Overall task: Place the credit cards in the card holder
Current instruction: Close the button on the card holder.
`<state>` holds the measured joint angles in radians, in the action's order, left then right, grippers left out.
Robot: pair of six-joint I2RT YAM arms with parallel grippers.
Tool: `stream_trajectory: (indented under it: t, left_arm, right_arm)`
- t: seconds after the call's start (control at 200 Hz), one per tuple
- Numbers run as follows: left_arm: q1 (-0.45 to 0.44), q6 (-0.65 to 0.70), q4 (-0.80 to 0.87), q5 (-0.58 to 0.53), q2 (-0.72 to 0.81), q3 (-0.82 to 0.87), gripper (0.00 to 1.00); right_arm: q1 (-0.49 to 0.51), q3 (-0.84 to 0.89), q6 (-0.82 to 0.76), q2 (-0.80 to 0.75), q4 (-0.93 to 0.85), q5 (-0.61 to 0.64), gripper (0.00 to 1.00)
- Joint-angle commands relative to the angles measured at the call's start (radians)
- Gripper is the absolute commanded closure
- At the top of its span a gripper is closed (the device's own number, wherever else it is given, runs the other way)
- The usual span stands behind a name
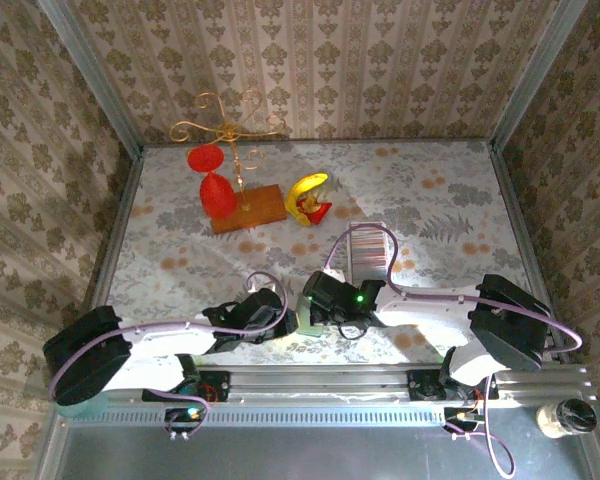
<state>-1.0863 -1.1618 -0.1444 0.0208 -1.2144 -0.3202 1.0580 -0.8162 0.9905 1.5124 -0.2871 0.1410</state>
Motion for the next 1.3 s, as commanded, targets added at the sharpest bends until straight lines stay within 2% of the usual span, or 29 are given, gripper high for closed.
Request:
stream_trajectory:
  t: [0.0,0.295,0.67,1.295]
  left_arm:
    - [0.003,0.022,-0.049,0.050,-0.043,-0.007,0.78]
    - [-0.004,0.013,-0.075,0.057,-0.066,0.000,0.79]
    - [-0.008,0.007,-0.047,0.040,-0.033,0.010,0.80]
    - [-0.017,0.007,-0.045,0.042,-0.040,0.005,0.81]
  right_arm:
    - [-0.001,-0.026,0.006,0.022,0.013,-0.013,1.00]
    - [-0.001,-0.028,0.013,0.025,0.011,0.003,1.00]
    - [-0.006,0.005,0.060,-0.040,0.000,0.103,1.00]
    - [-0.007,-0.012,0.064,0.029,0.030,0.059,1.00]
